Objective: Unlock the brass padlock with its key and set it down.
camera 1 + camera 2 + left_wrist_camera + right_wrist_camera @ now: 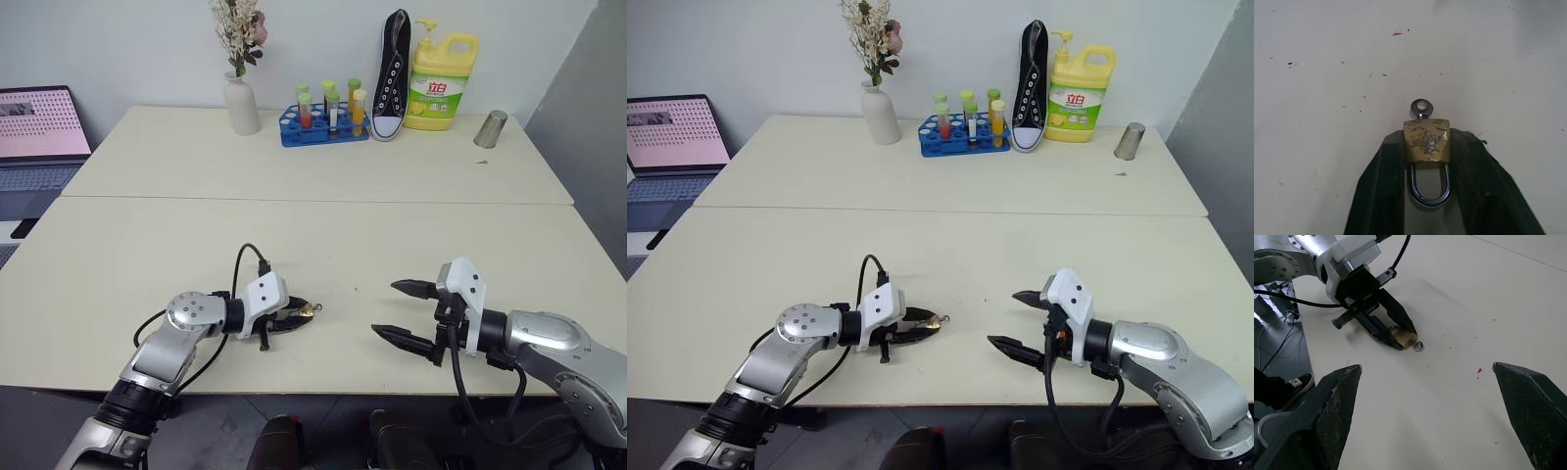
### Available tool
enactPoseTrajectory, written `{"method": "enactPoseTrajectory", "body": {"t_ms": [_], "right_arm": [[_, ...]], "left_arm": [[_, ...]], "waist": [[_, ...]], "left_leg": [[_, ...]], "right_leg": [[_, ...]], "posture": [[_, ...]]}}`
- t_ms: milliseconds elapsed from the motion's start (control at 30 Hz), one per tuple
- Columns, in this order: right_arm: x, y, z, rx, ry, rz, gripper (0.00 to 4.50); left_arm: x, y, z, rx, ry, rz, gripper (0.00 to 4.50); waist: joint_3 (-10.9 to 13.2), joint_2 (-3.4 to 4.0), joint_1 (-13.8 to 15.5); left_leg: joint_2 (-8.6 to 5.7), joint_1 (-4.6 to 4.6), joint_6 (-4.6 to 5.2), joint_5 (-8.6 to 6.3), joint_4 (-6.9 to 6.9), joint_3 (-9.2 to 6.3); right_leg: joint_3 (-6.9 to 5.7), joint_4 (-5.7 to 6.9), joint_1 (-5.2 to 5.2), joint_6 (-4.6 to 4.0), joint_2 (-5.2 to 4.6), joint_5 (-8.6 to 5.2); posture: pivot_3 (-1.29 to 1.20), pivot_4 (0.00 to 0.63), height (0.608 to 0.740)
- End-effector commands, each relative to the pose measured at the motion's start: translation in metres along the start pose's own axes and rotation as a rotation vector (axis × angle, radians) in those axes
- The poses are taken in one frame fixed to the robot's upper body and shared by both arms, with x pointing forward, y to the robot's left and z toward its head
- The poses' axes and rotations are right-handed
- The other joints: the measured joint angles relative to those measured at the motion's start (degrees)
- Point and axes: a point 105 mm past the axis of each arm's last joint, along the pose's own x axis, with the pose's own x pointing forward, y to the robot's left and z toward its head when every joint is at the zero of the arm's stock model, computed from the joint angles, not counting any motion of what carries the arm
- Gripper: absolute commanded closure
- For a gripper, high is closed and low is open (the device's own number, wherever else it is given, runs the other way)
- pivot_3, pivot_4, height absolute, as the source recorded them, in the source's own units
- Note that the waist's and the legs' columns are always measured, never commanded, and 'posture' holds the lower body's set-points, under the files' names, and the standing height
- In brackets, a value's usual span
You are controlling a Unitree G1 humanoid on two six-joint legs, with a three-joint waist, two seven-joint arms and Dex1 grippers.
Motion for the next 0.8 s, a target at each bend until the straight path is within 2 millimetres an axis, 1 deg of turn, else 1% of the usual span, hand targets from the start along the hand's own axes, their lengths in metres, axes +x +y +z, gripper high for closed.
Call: {"method": "enactPoseTrajectory", "body": {"t_ms": [33, 100, 167, 233, 267, 300, 333, 400, 433, 500, 567, 633, 733, 800], "right_arm": [[-0.003, 0.004, 0.01, -0.033, -0.031, 0.008, 0.0], [-0.003, 0.004, 0.01, -0.032, -0.032, 0.009, 0.0], [-0.002, 0.003, 0.011, -0.033, -0.039, 0.003, 0.0], [-0.002, 0.002, 0.011, -0.037, -0.042, -0.001, 0.0], [-0.003, 0.001, 0.011, -0.039, -0.041, -0.003, 0.0], [-0.004, -0.001, 0.011, -0.041, -0.041, -0.011, 0.0], [-0.005, -0.002, 0.011, -0.042, -0.041, -0.017, 0.0], [-0.009, -0.007, 0.011, -0.044, -0.04, -0.042, 0.0], [-0.01, -0.009, 0.011, -0.045, -0.04, -0.051, 0.0], [-0.011, -0.011, 0.012, -0.047, -0.041, -0.06, 0.0], [-0.014, -0.014, 0.012, -0.048, -0.043, -0.073, 0.0], [-0.017, -0.017, 0.014, -0.054, -0.051, -0.1, 0.0], [-0.018, -0.018, 0.015, -0.053, -0.055, -0.106, 0.0], [-0.016, -0.014, 0.018, -0.047, -0.069, -0.093, 0.0]], "left_arm": [[-0.002, 0.003, -0.01, -0.004, 0.05, 0.021, 3.54], [-0.002, 0.003, -0.01, 0.017, 0.054, 0.018, 3.54], [-0.005, 0.002, -0.006, 0.077, 0.048, 0.007, 3.54], [-0.008, 0.004, 0.005, 0.176, 0.011, 0.012, 3.54], [-0.009, 0.007, 0.013, 0.217, -0.023, 0.027, 3.54], [-0.009, 0.013, 0.027, 0.276, -0.077, 0.055, 3.54], [-0.01, 0.016, 0.036, 0.312, -0.114, 0.073, 3.54], [-0.01, 0.02, 0.056, 0.42, -0.18, 0.089, 3.54], [-0.01, 0.021, 0.063, 0.461, -0.2, 0.092, 3.54], [-0.01, 0.022, 0.068, 0.501, -0.222, 0.096, 3.54], [-0.01, 0.025, 0.08, 0.603, -0.264, 0.11, 3.54], [-0.008, 0.025, 0.092, 0.801, -0.318, 0.129, 3.54], [-0.006, 0.023, 0.094, 0.915, -0.353, 0.13, 3.54], [-0.008, 0.018, 0.105, 1.076, -0.432, 0.161, 3.54]], "waist": [[0.0, 0.0, 0.0], [0.0, 0.0, 0.0], [0.0, 0.0, 0.0], [0.0, 0.0, -0.1], [0.0, 0.0, -0.1], [0.0, 0.0, -0.1], [0.0, -0.01, -0.1], [0.0, -0.01, 0.1], [0.0, -0.02, 0.2], [0.0, -0.02, 0.2], [0.0, -0.02, 0.1], [0.0, -0.02, 0.1], [0.0, -0.02, 0.0], [0.0, -0.02, 0.0]], "left_leg": [[0.0, 0.0, 0.0, 0.0, 0.0, 0.0], [0.0, 0.0, 0.0, 0.0, 0.0, 0.0], [0.0, 0.0, 0.0, 0.0, 0.0, -0.01], [0.02, 0.0, 0.0, 0.0, 0.0, 0.0], [0.03, -0.01, 0.0, 0.0, 0.0, 0.0], [0.03, -0.01, 0.0, 0.0, -0.01, 0.0], [0.04, -0.02, 0.0, 0.0, -0.01, 0.0], [0.02, -0.06, 0.0, 0.0, -0.01, -0.02], [0.01, -0.07, 0.0, 0.0, -0.01, -0.01], [-0.02, -0.08, 0.0, 0.0, 0.0, 0.03], [-0.02, -0.07, 0.0, 0.0, -0.01, 0.05], [-0.01, -0.07, 0.0, 0.0, -0.02, 0.04], [0.0, -0.07, 0.0, 0.0, -0.02, 0.03], [0.0, -0.06, 0.0, 0.0, -0.03, 0.04]], "right_leg": [[0.0, 0.0, 0.0, 0.0, 0.0, 0.0], [0.0, 0.0, 0.0, 0.0, 0.0, 0.0], [-0.01, 0.0, 0.0, 0.0, 0.0, 0.0], [0.0, 0.0, 0.0, 0.0, 0.0, 0.0], [0.01, -0.01, -0.01, 0.0, -0.01, 0.0], [0.01, 0.0, -0.02, 0.0, -0.01, 0.0], [0.01, -0.01, -0.02, 0.0, -0.02, 0.0], [-0.02, -0.02, -0.04, 0.0, -0.03, 0.0], [-0.01, -0.03, -0.04, 0.0, -0.02, 0.0], [0.01, -0.04, -0.04, 0.0, -0.02, 0.0], [0.03, -0.05, -0.04, 0.0, -0.01, 0.0], [0.01, -0.05, -0.04, 0.0, 0.0, 0.0], [0.01, -0.05, -0.04, 0.0, 0.03, 0.0], [0.03, -0.05, -0.04, 0.0, 0.03, 0.0]], "posture": [[0.0, 0.15, 0.74], [0.0, 0.15, 0.74], [0.0, 0.15, 0.74], [0.0, 0.15, 0.74], [0.0, 0.15, 0.74], [0.0, 0.15, 0.74], [0.0, 0.15, 0.74], [0.0, 0.15, 0.74], [0.0, 0.15, 0.74], [0.0, 0.15, 0.74], [0.0, 0.15, 0.74], [0.0, 0.15, 0.74], [0.0, 0.15, 0.74], [0.0, 0.15, 0.74]]}}
